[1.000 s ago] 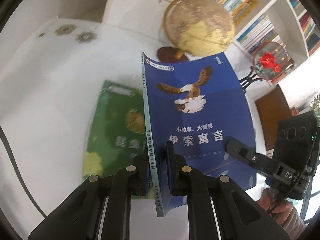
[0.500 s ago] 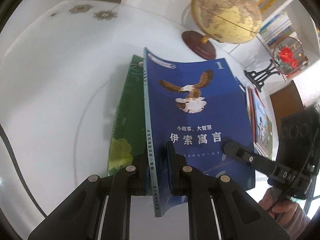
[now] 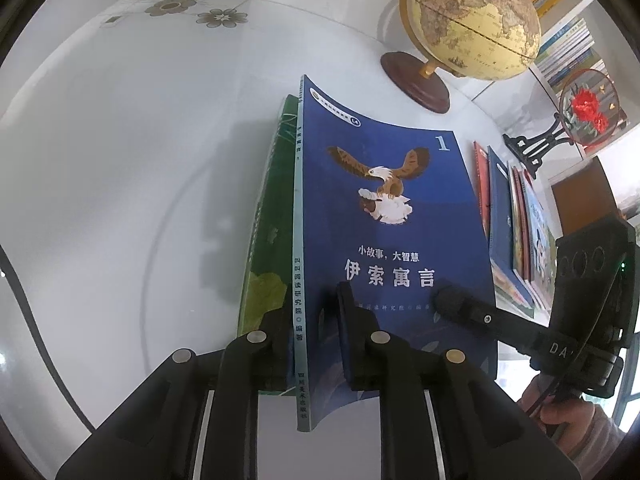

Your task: Organize books

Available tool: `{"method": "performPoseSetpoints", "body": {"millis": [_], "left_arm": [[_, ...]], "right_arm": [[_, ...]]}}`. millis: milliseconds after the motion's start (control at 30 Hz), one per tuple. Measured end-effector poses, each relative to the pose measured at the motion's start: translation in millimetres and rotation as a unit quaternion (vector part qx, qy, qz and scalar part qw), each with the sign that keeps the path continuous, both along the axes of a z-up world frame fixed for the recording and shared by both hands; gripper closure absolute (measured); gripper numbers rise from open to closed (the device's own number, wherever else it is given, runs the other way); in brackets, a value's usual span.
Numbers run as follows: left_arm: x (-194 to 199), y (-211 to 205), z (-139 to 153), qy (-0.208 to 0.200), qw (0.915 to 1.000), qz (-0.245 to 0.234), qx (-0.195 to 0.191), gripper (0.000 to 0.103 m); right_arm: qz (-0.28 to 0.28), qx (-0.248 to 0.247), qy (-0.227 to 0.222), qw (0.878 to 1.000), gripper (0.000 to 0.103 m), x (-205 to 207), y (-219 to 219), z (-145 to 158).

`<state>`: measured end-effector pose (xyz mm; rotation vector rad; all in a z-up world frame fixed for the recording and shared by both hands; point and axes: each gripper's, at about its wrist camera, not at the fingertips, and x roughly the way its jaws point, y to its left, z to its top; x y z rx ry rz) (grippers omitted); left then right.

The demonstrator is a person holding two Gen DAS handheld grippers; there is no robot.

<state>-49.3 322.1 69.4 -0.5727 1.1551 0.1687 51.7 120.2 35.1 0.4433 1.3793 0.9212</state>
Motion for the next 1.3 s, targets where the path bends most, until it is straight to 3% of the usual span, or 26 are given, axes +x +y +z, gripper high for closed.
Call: {"method": "performPoseSetpoints", "body": {"millis": [200, 333, 433, 500, 533, 567, 633, 833, 1000, 1300], "left_arm": [[1.2, 7.4, -5.5, 0.032, 0.9993, 0.011, 0.015, 0.074], [2.9, 13.3, -9.7, 0.070, 0.9963, 0.025, 0.044, 0.074], [0.2, 18.1, -11.2, 0.075, 0.9960, 0.036, 0.030, 0.074], [-1.2, 18.8, -11.1, 0.077, 0.9958, 0.039, 0.030, 0.074], [-1.6, 18.4, -10.8, 0.080, 0.9956, 0.038, 0.033, 0.074], [-2.0, 17.9, -10.5, 0.081, 0.9954, 0.036, 0.035, 0.074], [-2.5, 15.9, -9.2, 0.083, 0.9951, 0.035, 0.041, 0.074], [3.7, 8.1, -2.1, 0.082, 0.9945, 0.034, 0.055, 0.074], [15.5, -7.5, 7.1, 0.075, 0.9954, 0.024, 0.055, 0.074], [54.6, -65.8, 21.0, 0.066, 0.9952, -0.030, 0.066, 0.074]], "right_arm": [[-0.004, -0.005, 0.012, 1.000, 0.097, -0.3, 0.5, -3.2], [-0.004, -0.003, 0.022, 1.000, 0.097, 1.6, 0.4, -5.5], [-0.006, -0.004, 0.031, 1.000, 0.093, 2.6, 1.5, -5.7], [-0.012, -0.014, 0.031, 0.999, 0.087, 4.6, 1.4, -3.6], [-0.016, -0.019, 0.031, 0.999, 0.077, 5.2, -0.1, -1.2], [-0.024, -0.030, 0.026, 0.999, 0.060, 6.3, -1.9, 2.0], [-0.047, -0.058, -0.003, 0.997, 0.053, 9.4, -10.9, 11.2], [-0.067, -0.087, 0.004, 0.994, 0.053, 16.9, -35.7, 10.4], [-0.084, -0.074, 0.026, 0.993, 0.053, 15.7, -58.8, 7.3], [-0.098, -0.051, 0.025, 0.994, 0.053, 18.8, -103.7, 22.2]]}}
